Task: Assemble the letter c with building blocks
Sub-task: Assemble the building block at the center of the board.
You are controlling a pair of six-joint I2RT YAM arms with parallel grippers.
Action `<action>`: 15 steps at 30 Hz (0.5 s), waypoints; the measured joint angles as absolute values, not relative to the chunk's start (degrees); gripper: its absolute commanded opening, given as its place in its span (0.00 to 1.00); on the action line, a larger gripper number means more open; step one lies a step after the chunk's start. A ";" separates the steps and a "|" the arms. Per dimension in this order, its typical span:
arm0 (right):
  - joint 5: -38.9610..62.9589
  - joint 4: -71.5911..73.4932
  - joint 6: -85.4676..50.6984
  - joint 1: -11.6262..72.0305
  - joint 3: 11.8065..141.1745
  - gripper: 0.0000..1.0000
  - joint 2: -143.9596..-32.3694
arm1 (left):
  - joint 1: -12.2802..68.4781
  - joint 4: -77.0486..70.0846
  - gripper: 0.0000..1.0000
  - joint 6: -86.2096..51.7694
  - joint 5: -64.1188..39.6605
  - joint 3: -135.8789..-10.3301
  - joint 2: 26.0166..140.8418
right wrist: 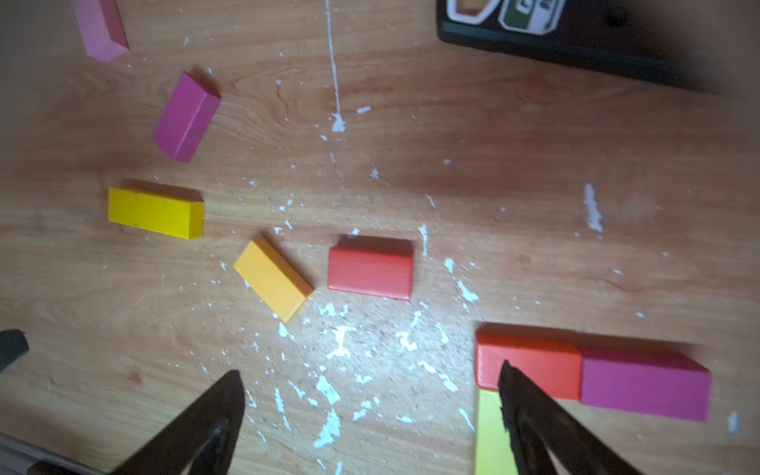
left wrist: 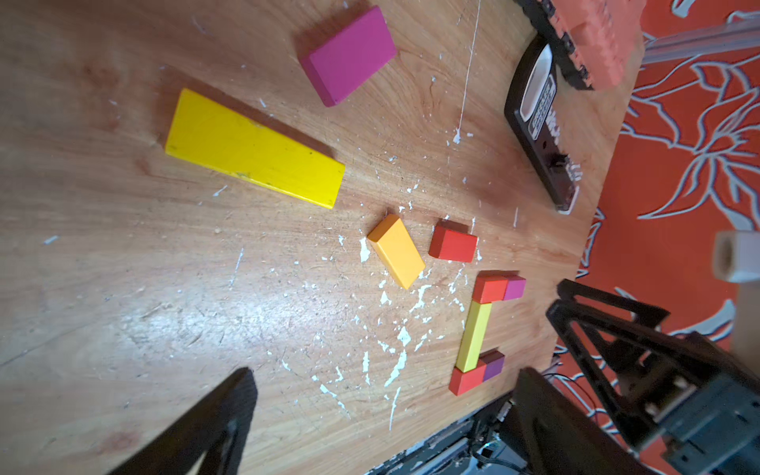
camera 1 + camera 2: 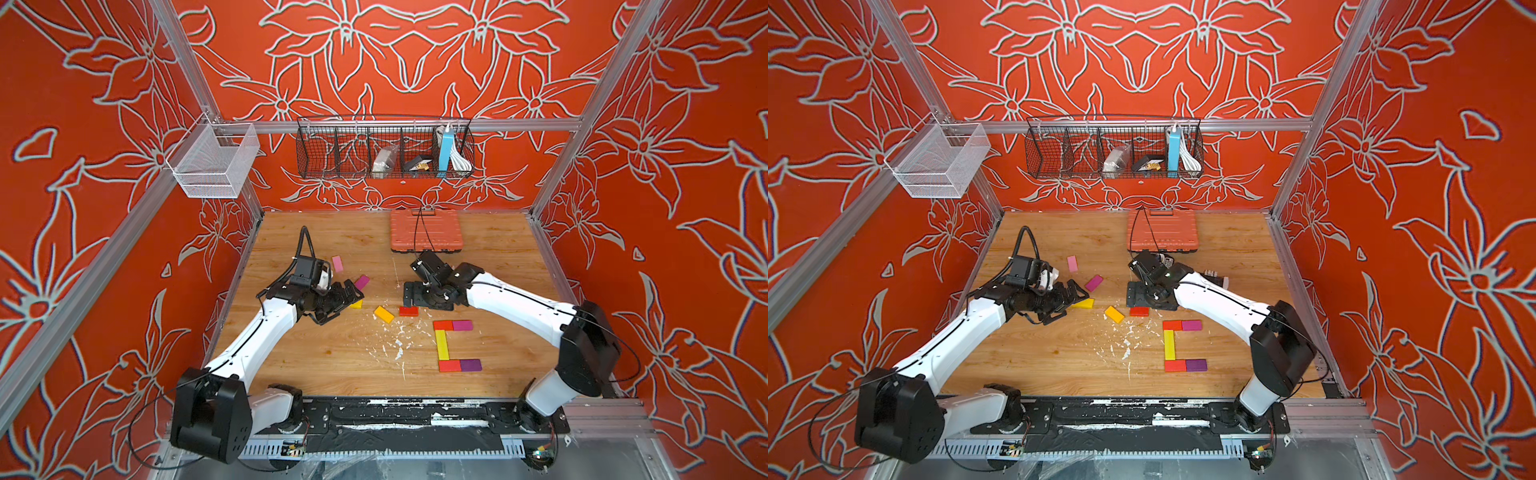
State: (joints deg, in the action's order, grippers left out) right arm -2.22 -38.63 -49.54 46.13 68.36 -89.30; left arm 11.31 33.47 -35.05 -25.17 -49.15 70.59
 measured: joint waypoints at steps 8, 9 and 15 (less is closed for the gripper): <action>-5.98 -36.40 -49.74 44.21 55.09 0.98 -75.88 | 19.97 35.97 0.99 -27.64 -16.27 -54.26 77.25; -5.91 -35.81 -49.56 43.86 53.67 0.98 -74.37 | 21.21 36.05 0.99 -26.63 -15.00 -55.00 78.41; -4.21 -31.83 -49.01 41.87 47.53 0.98 -67.99 | 27.59 36.21 0.98 -21.56 -9.65 -58.81 85.49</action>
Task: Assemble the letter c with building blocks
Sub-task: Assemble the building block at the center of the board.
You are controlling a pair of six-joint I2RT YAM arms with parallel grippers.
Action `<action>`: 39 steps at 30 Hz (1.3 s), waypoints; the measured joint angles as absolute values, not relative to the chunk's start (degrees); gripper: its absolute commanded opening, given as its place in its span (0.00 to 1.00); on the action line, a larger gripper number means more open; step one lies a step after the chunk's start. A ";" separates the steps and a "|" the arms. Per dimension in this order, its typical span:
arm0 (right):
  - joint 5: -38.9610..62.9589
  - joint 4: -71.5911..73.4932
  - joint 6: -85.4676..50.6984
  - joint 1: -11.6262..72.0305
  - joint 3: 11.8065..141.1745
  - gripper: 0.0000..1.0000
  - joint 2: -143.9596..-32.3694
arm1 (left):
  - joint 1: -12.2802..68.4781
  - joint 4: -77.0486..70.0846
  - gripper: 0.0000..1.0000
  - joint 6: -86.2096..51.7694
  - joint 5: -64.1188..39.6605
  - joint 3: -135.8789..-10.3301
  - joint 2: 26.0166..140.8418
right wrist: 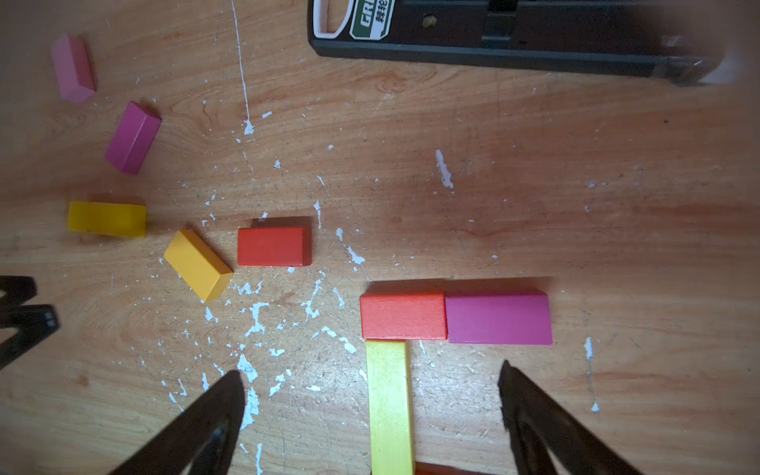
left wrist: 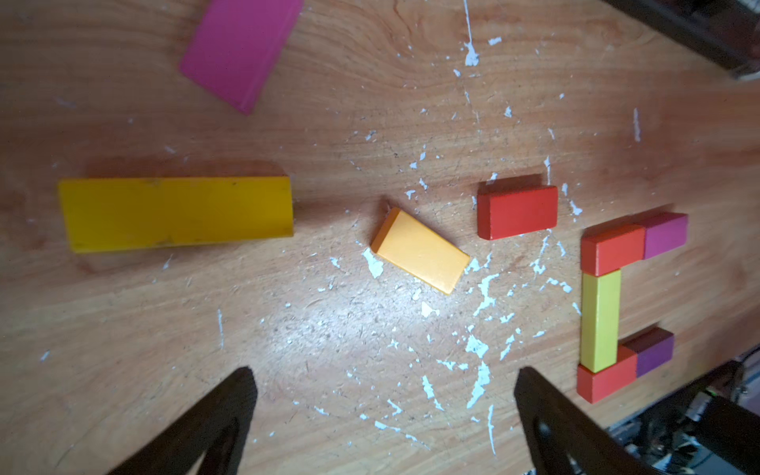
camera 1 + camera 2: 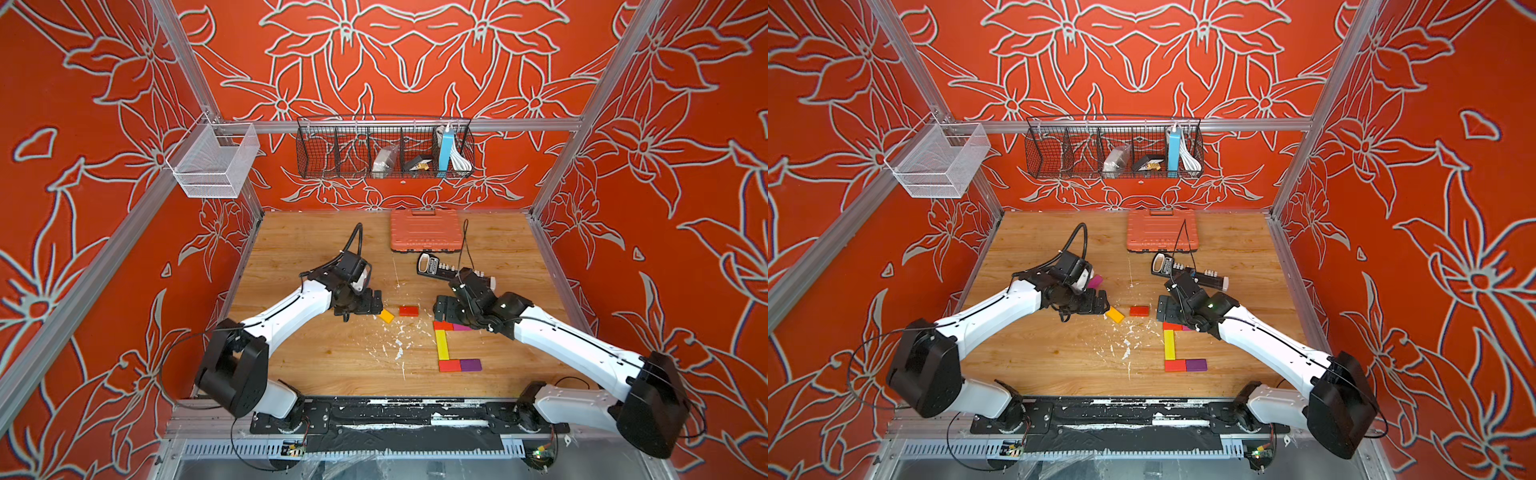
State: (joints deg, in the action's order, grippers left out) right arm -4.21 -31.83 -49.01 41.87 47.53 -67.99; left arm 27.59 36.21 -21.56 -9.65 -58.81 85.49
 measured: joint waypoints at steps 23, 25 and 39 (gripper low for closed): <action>0.19 -31.31 -45.69 37.98 46.81 0.98 -66.35 | 36.45 36.12 0.93 -11.70 -1.45 -67.05 100.97; 0.38 -31.31 -45.69 37.47 46.81 0.98 -66.30 | 36.45 35.99 0.92 -11.29 -1.26 -67.20 101.51; 1.45 -31.27 -45.76 35.97 45.71 0.98 -66.28 | 36.45 35.22 0.86 -9.80 -0.47 -67.40 104.01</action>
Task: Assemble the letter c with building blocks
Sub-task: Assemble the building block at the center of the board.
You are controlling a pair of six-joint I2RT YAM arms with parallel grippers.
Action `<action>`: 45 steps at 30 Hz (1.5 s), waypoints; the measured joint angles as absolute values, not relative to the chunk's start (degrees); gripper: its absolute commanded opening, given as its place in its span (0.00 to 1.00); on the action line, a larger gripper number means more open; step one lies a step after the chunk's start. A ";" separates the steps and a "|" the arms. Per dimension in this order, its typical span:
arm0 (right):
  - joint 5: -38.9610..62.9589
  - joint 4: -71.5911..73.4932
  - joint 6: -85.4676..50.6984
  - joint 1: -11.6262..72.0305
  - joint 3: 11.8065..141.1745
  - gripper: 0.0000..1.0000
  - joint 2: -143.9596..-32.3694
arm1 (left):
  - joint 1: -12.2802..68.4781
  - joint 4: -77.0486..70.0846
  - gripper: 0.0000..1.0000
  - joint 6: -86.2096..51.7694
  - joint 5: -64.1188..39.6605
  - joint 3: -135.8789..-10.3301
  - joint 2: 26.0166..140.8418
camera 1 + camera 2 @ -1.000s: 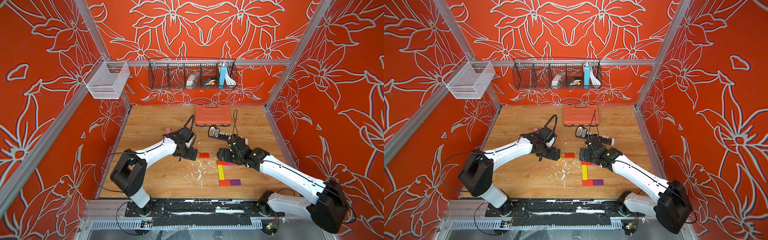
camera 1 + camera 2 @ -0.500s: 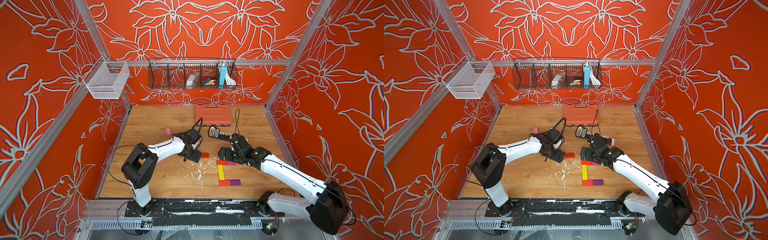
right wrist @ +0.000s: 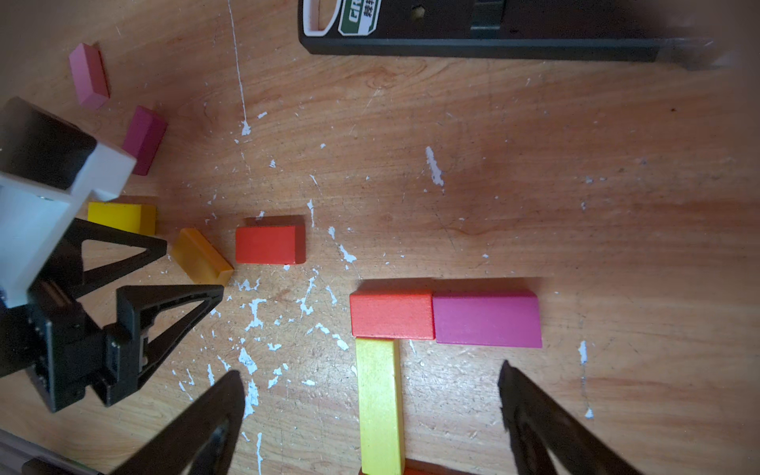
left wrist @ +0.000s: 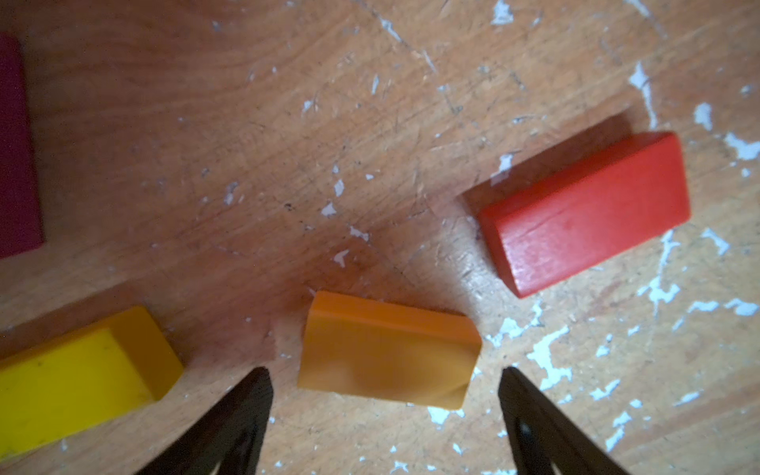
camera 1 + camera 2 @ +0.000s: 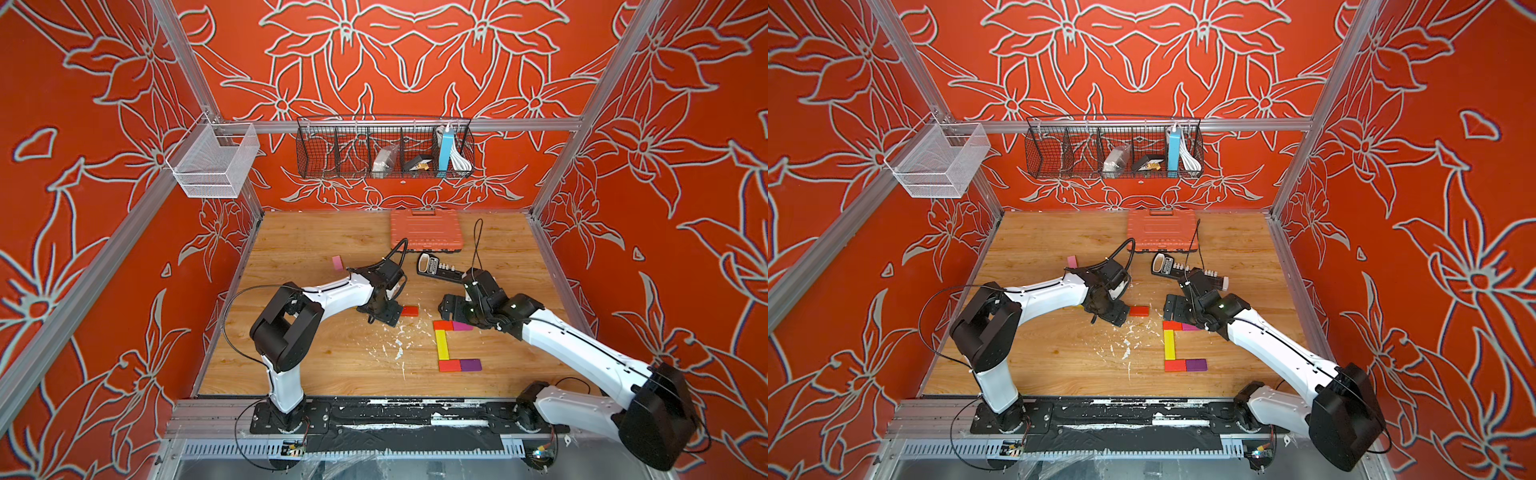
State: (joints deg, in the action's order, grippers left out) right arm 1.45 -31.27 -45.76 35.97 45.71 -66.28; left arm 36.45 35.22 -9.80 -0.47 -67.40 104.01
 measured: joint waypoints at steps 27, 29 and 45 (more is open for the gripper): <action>2.55 -31.24 -45.76 34.85 45.08 0.98 -65.49 | 36.45 34.11 0.63 -21.02 -1.30 -68.71 106.06; 2.83 -31.22 -45.76 34.85 45.08 0.98 -65.52 | 36.45 34.44 0.64 -23.77 -1.28 -69.45 106.06; 3.79 -30.81 -45.74 34.72 45.08 0.98 -66.06 | 36.45 35.83 0.65 -30.96 0.34 -71.37 106.04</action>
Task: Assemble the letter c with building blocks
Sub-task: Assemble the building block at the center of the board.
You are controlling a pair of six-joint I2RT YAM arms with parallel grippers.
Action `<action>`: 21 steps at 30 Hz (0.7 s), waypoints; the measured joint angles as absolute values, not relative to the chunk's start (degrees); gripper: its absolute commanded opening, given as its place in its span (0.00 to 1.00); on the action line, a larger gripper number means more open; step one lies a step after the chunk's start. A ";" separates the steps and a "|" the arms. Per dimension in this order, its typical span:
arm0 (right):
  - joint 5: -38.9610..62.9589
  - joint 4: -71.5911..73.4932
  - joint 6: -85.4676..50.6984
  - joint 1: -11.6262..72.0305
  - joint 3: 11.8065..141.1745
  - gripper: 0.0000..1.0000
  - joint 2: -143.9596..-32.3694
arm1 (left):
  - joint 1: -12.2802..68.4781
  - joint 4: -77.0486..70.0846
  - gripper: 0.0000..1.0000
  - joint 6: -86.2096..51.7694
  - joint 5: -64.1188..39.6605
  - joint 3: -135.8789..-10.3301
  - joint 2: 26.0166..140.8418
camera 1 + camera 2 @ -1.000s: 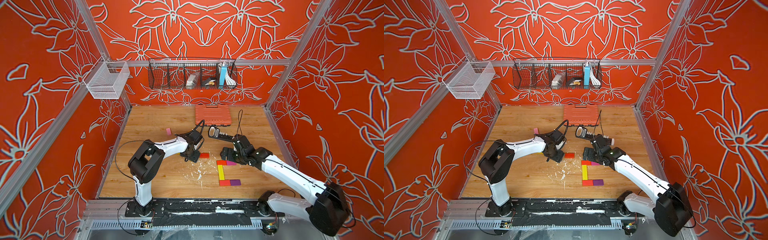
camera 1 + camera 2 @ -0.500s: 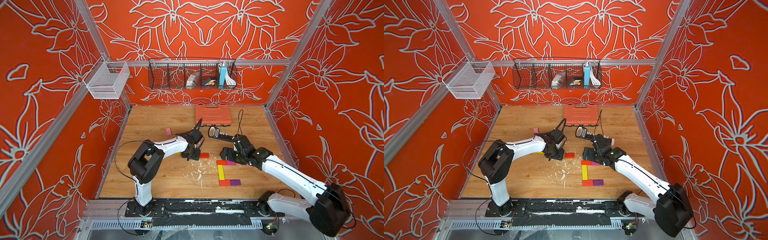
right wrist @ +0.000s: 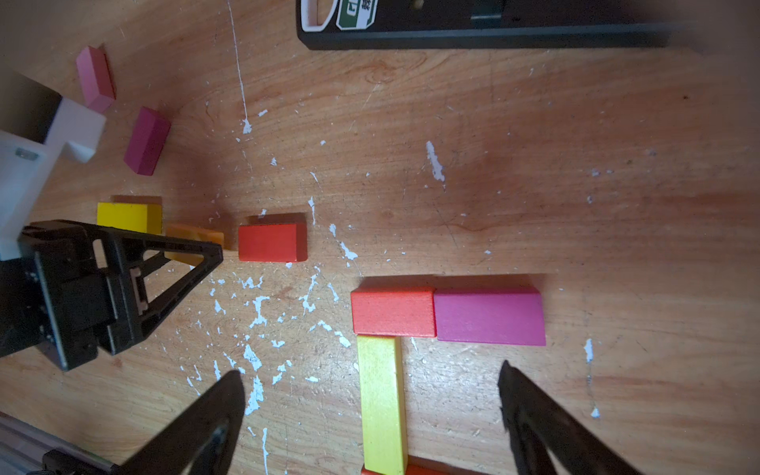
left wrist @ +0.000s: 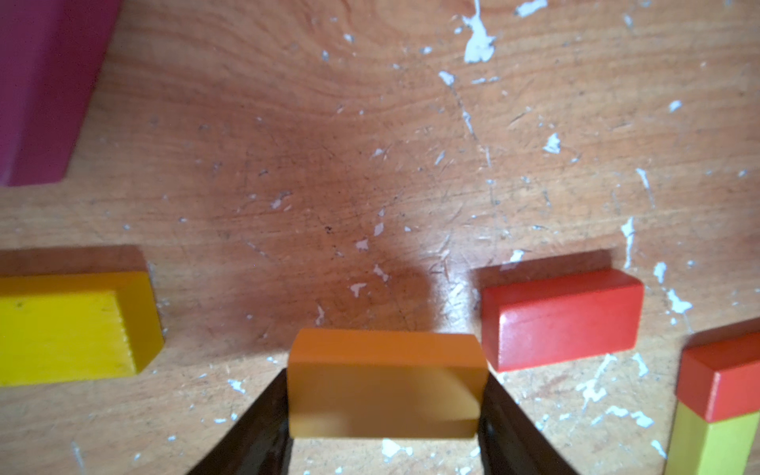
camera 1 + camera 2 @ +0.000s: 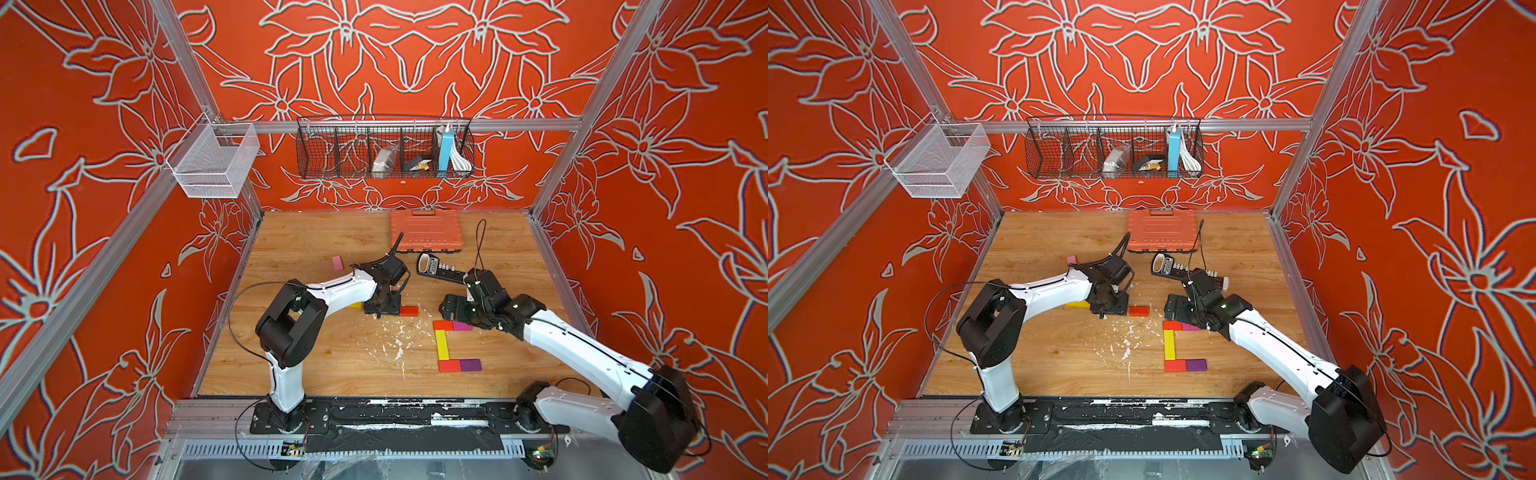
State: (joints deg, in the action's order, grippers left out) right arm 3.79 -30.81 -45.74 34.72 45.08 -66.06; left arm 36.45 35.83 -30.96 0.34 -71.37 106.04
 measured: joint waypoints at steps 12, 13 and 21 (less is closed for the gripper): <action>4.16 -30.22 -45.74 34.65 45.08 0.98 -67.66 | 36.45 35.77 0.73 -32.08 0.05 -71.59 106.39; 4.19 -30.13 -45.74 34.65 45.08 0.98 -67.79 | 36.45 35.75 0.74 -32.10 0.03 -71.59 106.41; 5.17 -29.89 -45.69 34.65 45.08 0.98 -68.64 | 36.12 35.77 0.82 -33.10 -0.30 -71.57 106.50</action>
State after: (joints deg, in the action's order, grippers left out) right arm 5.17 -29.89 -45.69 34.65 45.08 -68.64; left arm 36.12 35.77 -33.10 -0.30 -71.57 106.50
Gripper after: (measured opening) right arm 0.983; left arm 0.807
